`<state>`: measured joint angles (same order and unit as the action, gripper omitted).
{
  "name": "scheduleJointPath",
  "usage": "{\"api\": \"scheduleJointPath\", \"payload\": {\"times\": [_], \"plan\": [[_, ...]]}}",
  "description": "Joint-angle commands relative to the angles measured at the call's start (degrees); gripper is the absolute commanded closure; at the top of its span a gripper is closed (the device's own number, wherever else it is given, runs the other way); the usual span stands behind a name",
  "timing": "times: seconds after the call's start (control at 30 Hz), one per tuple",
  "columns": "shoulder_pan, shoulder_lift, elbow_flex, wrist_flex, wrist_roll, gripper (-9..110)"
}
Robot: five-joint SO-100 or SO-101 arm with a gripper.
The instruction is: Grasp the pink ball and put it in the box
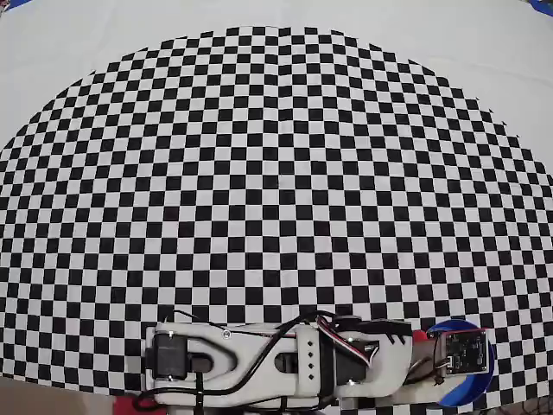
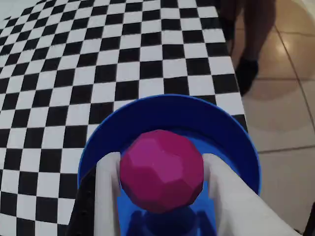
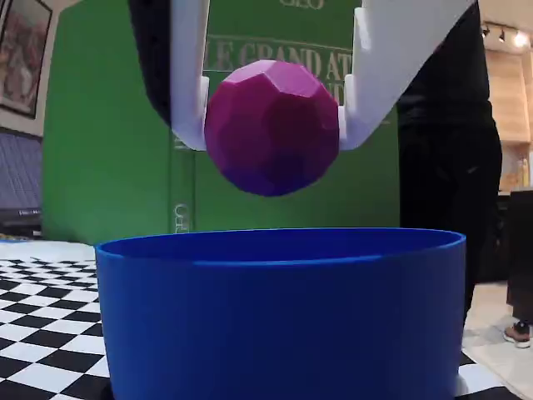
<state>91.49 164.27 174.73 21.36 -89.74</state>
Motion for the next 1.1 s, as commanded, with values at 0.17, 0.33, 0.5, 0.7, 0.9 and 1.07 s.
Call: {"api": "scheduleJointPath", "payload": {"times": [0.17, 0.33, 0.5, 0.7, 0.9, 1.07], "plan": [[0.70, -0.88, -0.18, -0.62, 0.44, 101], [0.79, -2.02, -0.35, -1.23, 0.35, 101], [0.79, -3.25, -0.70, -2.55, 0.26, 101], [0.70, -3.25, -0.53, -2.81, 0.18, 101], [0.70, -3.25, -0.44, -3.08, 0.18, 101], [0.70, -3.25, -0.44, -3.16, 0.18, 101]]}}
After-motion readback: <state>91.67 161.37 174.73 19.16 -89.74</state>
